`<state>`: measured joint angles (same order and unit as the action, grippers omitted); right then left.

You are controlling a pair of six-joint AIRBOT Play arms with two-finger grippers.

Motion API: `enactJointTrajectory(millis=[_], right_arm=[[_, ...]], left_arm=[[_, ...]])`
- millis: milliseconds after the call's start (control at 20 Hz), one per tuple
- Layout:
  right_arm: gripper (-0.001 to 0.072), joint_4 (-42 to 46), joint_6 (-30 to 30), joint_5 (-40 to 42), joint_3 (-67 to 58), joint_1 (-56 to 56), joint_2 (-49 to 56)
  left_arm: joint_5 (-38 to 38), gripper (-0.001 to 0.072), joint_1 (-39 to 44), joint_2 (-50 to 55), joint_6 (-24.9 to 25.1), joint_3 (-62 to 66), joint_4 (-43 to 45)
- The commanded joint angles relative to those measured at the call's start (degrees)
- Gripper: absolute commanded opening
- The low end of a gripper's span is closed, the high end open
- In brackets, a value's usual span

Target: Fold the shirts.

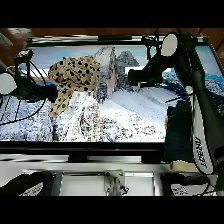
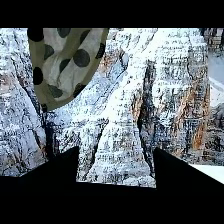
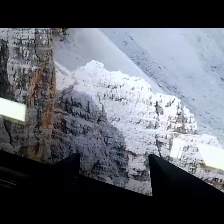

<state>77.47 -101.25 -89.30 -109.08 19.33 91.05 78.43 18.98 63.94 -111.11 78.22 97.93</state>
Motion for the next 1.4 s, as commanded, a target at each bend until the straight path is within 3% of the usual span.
enactJointTrajectory(millis=[0, 700, 850, 1000, 1100, 1200, 1350], right_arm=[[0.0547, 0.0, -0.02, 0.0, -0.02, 0.02, 0.04], [0.0547, 0.0, -0.02, 0.0, -0.02, 0.02, 0.02], [0.0547, -1.57, -2.95, 0.79, 0.0, 0.02, 0.02], [0.0547, -2.93, -2.91, 2.43, 0.0, 0.02, 0.02], [0.0547, -2.34, -2.6, 2.45, 0.0, 0.02, 0.04], [0.0547, -2.36, -2.58, 2.34, 0.0, 0.02, 0.04], [0.0547, -2.36, -2.43, 1.99, 0.0, 0.02, 0.04]], left_arm=[[0.0, 0.0533, -0.02, 0.02, 0.0, 0.0, 0.02], [0.0, 0.0534, -0.02, 0.02, 0.0, 0.0, 0.02], [-0.07, 0.0533, -0.02, 0.02, -0.76, -0.02, -0.02], [-6.08, 0.0533, -0.02, 0.11, -0.48, -0.02, -0.39], [-13.94, 0.0537, -0.02, 1.05, 0.52, -0.07, -0.37], [-21.24, 0.0664, -0.31, 4.11, 3.74, 0.61, -0.37], [-21.14, 0.0687, -2.27, 14.47, 9.38, 5.6, -0.39]])
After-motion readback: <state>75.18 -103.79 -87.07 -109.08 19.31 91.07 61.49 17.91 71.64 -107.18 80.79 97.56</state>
